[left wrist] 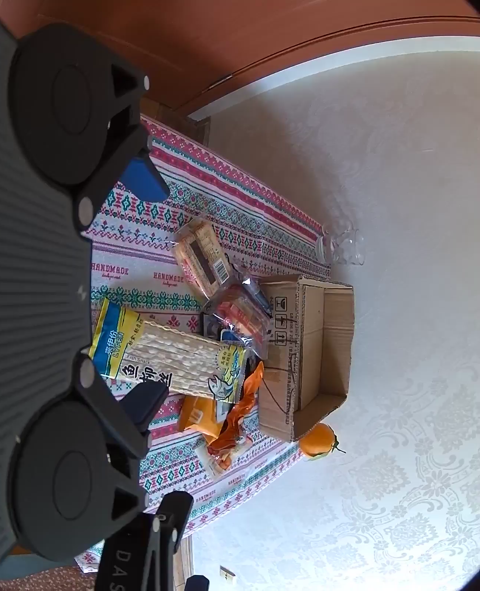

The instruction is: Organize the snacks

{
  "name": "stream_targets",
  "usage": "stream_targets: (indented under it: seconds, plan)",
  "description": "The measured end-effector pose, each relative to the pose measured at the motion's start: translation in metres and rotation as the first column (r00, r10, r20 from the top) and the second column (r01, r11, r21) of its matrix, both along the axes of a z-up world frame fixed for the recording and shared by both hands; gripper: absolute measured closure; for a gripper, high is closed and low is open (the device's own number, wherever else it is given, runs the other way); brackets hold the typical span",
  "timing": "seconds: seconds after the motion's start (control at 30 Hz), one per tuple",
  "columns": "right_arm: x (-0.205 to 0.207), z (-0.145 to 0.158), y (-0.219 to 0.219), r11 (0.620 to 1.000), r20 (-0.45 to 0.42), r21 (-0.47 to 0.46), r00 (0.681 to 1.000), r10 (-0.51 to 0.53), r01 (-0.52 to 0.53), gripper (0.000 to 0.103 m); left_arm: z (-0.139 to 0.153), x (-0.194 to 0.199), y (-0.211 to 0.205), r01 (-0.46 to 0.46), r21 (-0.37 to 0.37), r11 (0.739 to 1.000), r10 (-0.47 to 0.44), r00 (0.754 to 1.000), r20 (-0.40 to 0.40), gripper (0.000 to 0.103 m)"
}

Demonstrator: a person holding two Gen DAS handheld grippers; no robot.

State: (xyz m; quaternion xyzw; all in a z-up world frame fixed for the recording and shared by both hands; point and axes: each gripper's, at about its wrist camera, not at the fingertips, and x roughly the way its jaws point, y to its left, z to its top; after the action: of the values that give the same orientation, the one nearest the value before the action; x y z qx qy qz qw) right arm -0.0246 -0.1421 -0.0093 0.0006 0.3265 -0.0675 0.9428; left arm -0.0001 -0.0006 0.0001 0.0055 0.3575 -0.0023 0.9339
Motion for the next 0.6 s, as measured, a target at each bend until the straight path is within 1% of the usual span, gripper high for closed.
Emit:
stream_targets:
  seconds: [0.03, 0.33, 0.6]
  plan:
    - [-0.0003, 0.0003, 0.0003, 1.0, 0.004, -0.004, 1.0, 0.0, 0.0, 0.0, 0.0002, 0.0003, 0.0011, 0.002, -0.023, 1.0, -0.002, 1.0, -0.005, 0.001]
    - [-0.0011, 0.0017, 0.0004, 1.0, 0.002, -0.004, 1.0, 0.0, 0.0, 0.0, 0.0005, 0.0003, 0.0013, 0.0, -0.011, 1.0, 0.0, 1.0, 0.001, 0.001]
    - [-0.0019, 0.0017, -0.0024, 1.0, 0.003, -0.005, 1.0, 0.0, 0.0, 0.0, 0.0041, -0.0015, 0.0003, 0.001, -0.015, 1.0, -0.001, 1.0, 0.004, 0.001]
